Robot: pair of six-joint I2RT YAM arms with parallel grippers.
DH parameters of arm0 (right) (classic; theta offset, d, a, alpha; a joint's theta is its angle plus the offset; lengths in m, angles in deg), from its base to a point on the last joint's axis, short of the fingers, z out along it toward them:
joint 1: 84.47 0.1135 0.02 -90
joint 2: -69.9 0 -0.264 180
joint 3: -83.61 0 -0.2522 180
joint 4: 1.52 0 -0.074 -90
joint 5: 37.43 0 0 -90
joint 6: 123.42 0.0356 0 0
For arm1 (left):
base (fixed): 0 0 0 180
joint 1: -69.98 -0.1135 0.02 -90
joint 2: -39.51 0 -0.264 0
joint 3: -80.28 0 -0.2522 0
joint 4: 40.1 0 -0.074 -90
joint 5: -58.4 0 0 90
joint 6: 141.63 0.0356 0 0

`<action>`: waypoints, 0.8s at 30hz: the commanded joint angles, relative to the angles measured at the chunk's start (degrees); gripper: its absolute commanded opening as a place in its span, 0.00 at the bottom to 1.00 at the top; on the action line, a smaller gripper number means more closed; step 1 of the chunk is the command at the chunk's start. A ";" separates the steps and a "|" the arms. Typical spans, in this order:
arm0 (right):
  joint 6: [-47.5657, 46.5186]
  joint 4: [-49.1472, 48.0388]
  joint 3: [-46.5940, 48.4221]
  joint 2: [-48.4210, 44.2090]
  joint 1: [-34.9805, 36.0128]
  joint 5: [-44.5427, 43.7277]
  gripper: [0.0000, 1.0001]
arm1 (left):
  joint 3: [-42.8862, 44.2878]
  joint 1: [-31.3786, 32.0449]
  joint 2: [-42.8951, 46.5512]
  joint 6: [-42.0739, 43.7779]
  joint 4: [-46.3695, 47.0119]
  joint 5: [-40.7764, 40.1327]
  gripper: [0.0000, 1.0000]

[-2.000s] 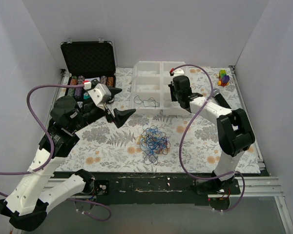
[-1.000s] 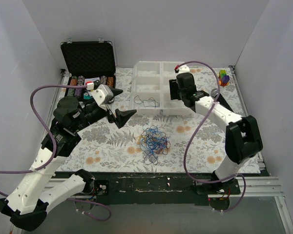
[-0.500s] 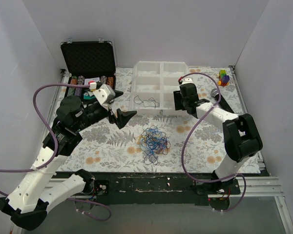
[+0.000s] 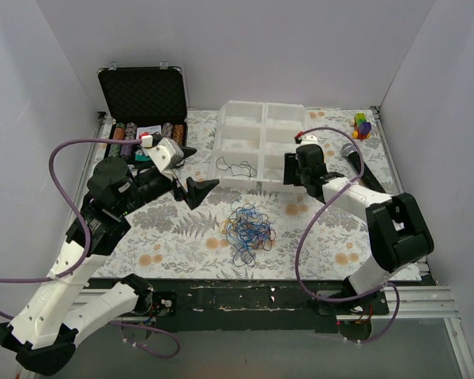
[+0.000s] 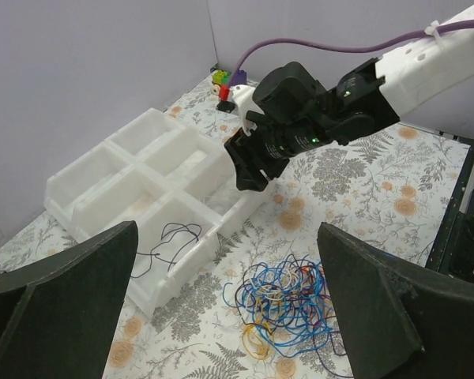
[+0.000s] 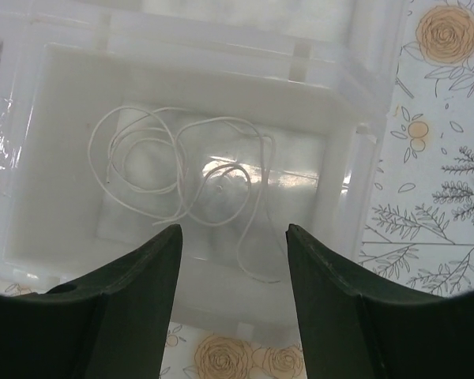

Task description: Untangle the cables

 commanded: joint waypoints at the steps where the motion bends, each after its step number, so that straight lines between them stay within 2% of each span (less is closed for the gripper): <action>1: 3.59 0.76 -5.93 -5.09 1.54 1.63 0.62 | 0.62 0.25 0.84 1.34 -0.36 -0.42 0.98; 6: 5.44 -0.03 -10.77 -10.28 4.09 2.33 0.62 | 0.62 0.25 1.45 1.70 -0.89 -0.51 0.98; 11: 5.45 1.90 -10.95 -13.18 7.34 -0.03 0.62 | 0.53 0.25 1.80 1.61 -1.41 -0.16 0.98; 18: 0.70 7.96 1.07 -14.59 9.80 -6.81 0.71 | 0.01 0.25 2.50 1.96 -1.68 -0.60 0.98; 21: -0.09 10.59 6.17 -13.89 15.15 -11.28 0.73 | -0.43 0.25 3.12 2.66 -2.29 -1.21 0.98; 24: 1.13 12.10 8.47 -12.66 21.57 -11.21 0.73 | -1.04 0.25 3.91 3.98 -3.17 -1.65 0.98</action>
